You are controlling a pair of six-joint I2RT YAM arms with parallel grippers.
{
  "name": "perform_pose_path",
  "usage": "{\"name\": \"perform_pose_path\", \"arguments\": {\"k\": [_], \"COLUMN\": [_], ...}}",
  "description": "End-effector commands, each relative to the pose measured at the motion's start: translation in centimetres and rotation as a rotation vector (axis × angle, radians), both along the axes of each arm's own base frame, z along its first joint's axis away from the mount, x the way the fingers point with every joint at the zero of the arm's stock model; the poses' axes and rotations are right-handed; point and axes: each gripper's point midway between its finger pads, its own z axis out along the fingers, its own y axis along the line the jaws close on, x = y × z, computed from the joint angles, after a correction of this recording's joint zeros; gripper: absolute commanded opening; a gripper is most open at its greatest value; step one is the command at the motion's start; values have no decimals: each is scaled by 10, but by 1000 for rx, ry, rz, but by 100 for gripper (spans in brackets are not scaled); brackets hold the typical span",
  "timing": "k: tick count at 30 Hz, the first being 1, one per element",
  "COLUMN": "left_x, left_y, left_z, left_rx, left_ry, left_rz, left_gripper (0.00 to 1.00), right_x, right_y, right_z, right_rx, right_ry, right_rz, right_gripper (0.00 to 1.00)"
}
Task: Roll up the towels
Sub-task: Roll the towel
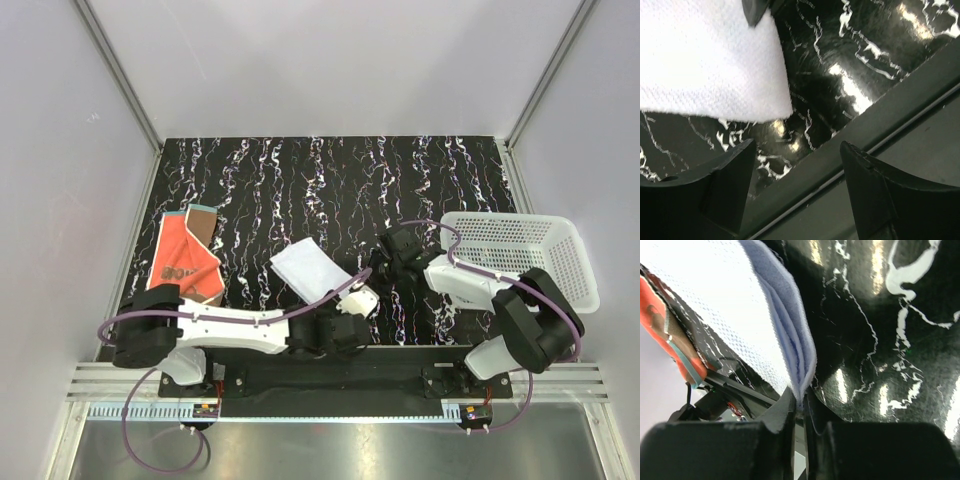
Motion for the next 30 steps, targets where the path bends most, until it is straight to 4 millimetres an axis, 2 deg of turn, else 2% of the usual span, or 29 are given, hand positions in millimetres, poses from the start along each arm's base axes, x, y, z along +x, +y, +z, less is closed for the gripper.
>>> {"name": "perform_pose_path", "arguments": {"k": [1,5,10,17,22,25,26,30], "left_x": [17,25,30,27,32,35,36,39], "left_y": [-29,-31,-30,-22,-18,-16,-15,-12], "left_z": [20,11,-10,-40,-42,-43,-44,-45], "left_rx": [-82,-52,9,39,35,43,51,70], "left_ry": [-99,-136,-155,-134,-163,-183,-189,-206], "left_rz": [34,62,78,106,133,137,138,143], "left_gripper": [73,73,73,60,50,48,48,64], "right_x": [-2,-4,-5,-7,-9,-14,-15,-21], "right_y": [0,2,3,8,13,16,17,19], "right_z": [14,19,20,25,28,29,29,31], "right_rx": [-10,8,19,48,77,104,111,143], "right_ry": [-15,-12,-6,4,17,33,37,55], "right_rz": [12,20,24,35,52,69,73,96], "right_gripper": [9,9,9,9,8,9,9,8]}}
